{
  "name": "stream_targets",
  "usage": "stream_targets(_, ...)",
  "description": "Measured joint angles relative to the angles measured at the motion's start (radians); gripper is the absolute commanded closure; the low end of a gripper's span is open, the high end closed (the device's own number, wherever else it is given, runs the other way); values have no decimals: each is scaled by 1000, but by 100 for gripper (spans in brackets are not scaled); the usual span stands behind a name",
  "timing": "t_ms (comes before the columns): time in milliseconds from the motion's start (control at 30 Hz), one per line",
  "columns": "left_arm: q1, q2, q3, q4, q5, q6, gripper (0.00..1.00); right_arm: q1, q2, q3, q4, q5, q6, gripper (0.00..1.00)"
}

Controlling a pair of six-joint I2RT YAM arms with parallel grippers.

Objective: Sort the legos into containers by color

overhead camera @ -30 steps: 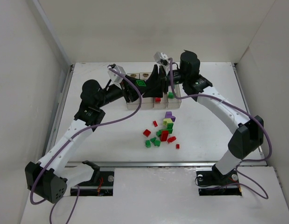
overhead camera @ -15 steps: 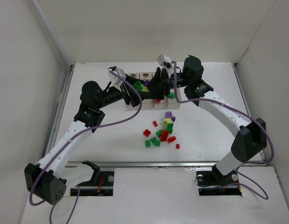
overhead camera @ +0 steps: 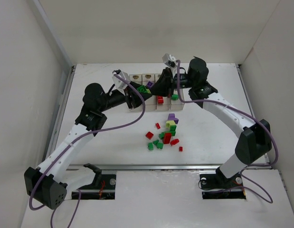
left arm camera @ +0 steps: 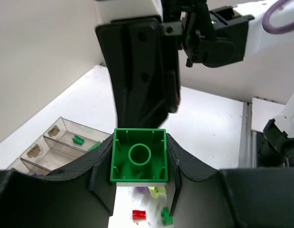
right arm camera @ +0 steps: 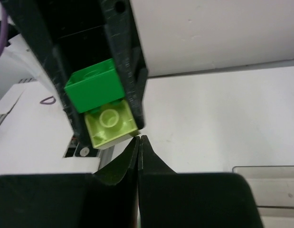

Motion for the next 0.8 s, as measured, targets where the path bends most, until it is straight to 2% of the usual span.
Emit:
stream_targets(200, -5, 0, 0, -63, -8, 29, 100, -18, 12, -5, 10, 67, 6, 100)
stream_targets(500, -5, 0, 0, -97, -50, 61, 100, -24, 54, -27, 14, 83, 10, 100)
stream_targets(633, -5, 1, 0, -108, -121, 100, 100, -35, 54, -39, 14, 112, 10, 99)
stream_targets(800, -5, 51, -1, -109, -250, 238, 100, -58, 55, -50, 3, 196, 10, 99)
